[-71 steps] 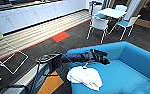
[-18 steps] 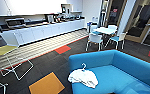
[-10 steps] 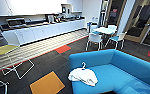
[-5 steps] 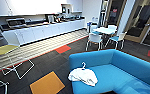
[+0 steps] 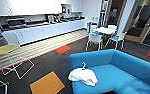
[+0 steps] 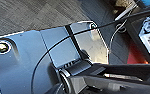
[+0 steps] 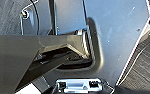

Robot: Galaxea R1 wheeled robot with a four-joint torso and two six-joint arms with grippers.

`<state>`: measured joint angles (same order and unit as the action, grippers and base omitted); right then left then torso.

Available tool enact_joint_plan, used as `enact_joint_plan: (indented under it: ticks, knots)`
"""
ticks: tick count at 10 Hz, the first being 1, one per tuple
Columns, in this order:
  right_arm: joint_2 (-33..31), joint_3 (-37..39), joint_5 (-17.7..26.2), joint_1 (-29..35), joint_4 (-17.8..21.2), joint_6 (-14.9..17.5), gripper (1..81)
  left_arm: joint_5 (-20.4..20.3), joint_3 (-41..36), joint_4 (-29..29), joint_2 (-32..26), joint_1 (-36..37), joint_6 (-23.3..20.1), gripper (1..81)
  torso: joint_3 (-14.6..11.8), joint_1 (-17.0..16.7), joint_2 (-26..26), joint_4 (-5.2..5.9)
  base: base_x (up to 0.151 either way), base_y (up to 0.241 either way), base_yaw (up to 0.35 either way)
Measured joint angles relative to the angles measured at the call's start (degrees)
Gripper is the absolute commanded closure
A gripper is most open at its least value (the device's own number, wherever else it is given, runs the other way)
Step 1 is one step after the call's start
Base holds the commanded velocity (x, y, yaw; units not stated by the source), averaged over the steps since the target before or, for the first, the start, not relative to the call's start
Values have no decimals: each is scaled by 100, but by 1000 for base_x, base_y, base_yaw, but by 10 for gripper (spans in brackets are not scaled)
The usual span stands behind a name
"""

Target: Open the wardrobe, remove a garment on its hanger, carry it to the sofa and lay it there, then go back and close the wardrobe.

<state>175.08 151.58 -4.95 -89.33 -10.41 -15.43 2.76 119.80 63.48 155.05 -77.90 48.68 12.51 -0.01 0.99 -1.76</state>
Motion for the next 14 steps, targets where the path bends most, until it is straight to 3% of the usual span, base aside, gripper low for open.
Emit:
enact_joint_plan:
  ticks: [14]
  knots:
    - [11,7,-15,13,-4,-2,10,-12,418,27,195,-84,0,10,0,1,0,0,0,0,279]
